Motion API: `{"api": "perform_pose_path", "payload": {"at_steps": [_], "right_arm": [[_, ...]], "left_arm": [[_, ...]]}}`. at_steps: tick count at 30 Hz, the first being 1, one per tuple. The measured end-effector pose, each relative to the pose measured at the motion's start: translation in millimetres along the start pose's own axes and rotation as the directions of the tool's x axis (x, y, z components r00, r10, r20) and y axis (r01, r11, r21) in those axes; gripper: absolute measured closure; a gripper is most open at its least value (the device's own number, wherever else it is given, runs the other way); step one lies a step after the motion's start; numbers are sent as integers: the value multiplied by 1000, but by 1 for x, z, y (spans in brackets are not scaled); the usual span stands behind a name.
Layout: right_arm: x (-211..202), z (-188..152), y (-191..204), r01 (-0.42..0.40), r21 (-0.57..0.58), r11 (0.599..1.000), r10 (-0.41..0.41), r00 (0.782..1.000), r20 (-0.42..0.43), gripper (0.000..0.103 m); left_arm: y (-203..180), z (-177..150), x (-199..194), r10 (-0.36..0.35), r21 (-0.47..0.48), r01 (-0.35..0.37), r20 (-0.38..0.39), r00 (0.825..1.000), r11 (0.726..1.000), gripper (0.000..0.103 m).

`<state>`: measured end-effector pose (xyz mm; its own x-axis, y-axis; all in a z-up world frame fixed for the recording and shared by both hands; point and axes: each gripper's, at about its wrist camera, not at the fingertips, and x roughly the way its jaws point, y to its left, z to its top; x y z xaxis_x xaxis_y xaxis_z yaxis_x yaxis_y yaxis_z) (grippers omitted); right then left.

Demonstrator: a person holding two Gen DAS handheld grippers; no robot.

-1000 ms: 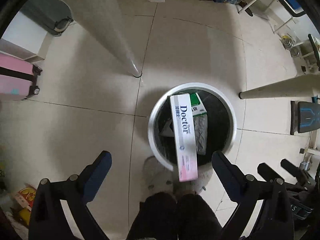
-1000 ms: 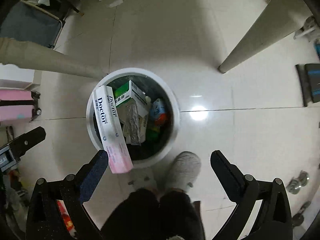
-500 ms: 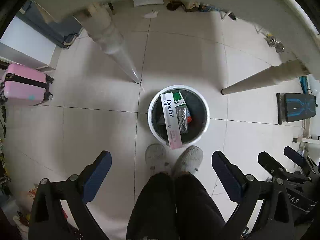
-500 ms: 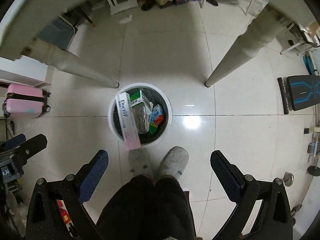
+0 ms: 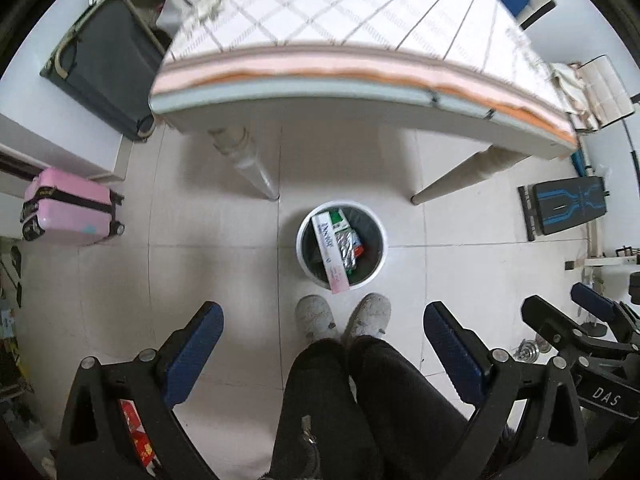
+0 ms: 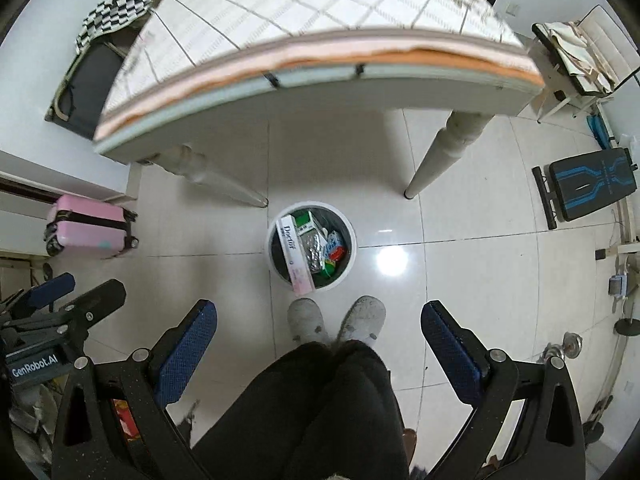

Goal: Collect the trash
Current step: 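Move both tools back over the table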

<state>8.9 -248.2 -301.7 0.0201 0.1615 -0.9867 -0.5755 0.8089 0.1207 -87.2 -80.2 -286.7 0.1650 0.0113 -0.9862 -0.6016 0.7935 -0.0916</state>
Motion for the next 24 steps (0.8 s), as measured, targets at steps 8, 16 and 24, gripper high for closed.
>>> {"api": "perform_pose_path", "payload": {"at_steps": [8,16,24], "right_arm": [[-64,51,6,-101,80,992,94,992,83,0],[-88,180,1,-112,56,992,100,978,183,0],[-65,420,-60,-108,89,990,88,974,207,0]], "left_arm": [[-1,54,-55,16,-31,-11,153,988,999,1],[-5,173,-81,84,-101,-57,293,952,993,0],[-27,366,-58,169,-226,-105,285,944,968,0]]}}
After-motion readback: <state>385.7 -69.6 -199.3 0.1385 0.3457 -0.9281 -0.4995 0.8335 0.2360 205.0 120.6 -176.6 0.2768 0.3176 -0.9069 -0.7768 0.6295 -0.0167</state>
